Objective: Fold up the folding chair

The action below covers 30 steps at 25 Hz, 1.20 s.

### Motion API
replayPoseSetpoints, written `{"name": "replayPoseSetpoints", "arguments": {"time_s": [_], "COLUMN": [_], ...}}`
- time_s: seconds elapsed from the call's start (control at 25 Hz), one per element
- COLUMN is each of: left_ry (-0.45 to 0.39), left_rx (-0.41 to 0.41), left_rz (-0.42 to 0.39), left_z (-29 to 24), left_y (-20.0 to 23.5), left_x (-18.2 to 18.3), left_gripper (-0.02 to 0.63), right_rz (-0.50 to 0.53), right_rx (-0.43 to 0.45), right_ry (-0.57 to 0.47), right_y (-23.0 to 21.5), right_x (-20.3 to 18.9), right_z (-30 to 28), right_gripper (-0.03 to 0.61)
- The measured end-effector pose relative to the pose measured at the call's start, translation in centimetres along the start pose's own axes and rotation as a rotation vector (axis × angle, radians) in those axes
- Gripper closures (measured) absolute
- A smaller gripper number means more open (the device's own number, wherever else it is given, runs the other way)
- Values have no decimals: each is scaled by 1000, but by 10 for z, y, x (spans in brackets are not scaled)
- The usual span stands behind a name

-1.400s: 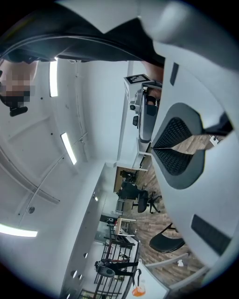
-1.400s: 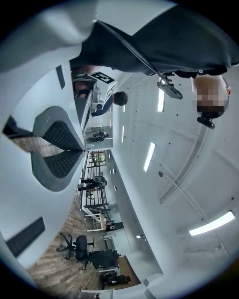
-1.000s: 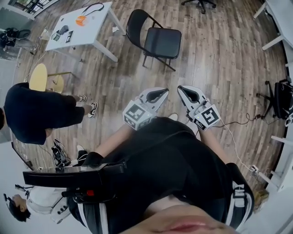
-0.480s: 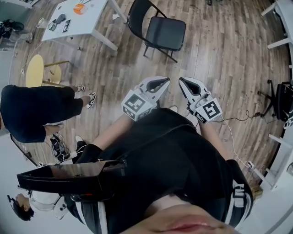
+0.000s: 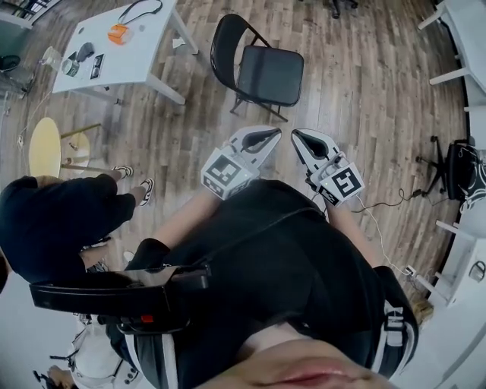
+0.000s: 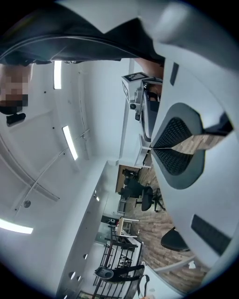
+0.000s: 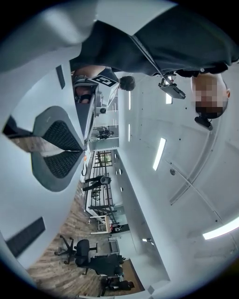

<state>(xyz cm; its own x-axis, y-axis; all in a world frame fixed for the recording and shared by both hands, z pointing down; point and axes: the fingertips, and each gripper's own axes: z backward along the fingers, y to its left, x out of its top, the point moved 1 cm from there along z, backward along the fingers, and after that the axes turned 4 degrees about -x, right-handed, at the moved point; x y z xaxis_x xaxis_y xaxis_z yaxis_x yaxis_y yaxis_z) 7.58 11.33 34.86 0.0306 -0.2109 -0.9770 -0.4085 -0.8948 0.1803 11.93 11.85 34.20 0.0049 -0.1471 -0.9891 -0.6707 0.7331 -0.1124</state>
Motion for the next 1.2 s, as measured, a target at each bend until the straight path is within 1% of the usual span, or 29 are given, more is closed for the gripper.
{"name": "replayPoseSetpoints", "arguments": {"time_s": [0.2,0.32,0.44,0.52,0.64,0.8,0.92,1.2], "left_ry": [5,12,6,-2,-13,-20,-14,-8], "left_rx": [-3,-13,-17,-10,6,32,51,122], "left_rz": [10,20,10,9,28,56,57,50], "left_z": [18,25,31,34,38,38,35,19], "left_y": [58,79,104,118,135,154,165,197], "left_x": [1,-1,4,7,8,6,4,7], "left_gripper": [607,607,607,607,607,607,607,607], "right_rz": [-7,-32,-32,-30,-28,-61,-81,-67], "right_rx": [-17,-42,-56,-61,-63,-60,-53,18], "right_ry": [16,32,43,48,62,56,51,48], "right_y": [-8,-14,-22,-27,-33,-45,-57,-88], "right_x": [3,-1,0,1,3,5,6,8], "right_z": [-56,-77,-99,-110,-122,-136,-144,-171], "right_gripper": [566,566,566,566,566,566,566,566]}}
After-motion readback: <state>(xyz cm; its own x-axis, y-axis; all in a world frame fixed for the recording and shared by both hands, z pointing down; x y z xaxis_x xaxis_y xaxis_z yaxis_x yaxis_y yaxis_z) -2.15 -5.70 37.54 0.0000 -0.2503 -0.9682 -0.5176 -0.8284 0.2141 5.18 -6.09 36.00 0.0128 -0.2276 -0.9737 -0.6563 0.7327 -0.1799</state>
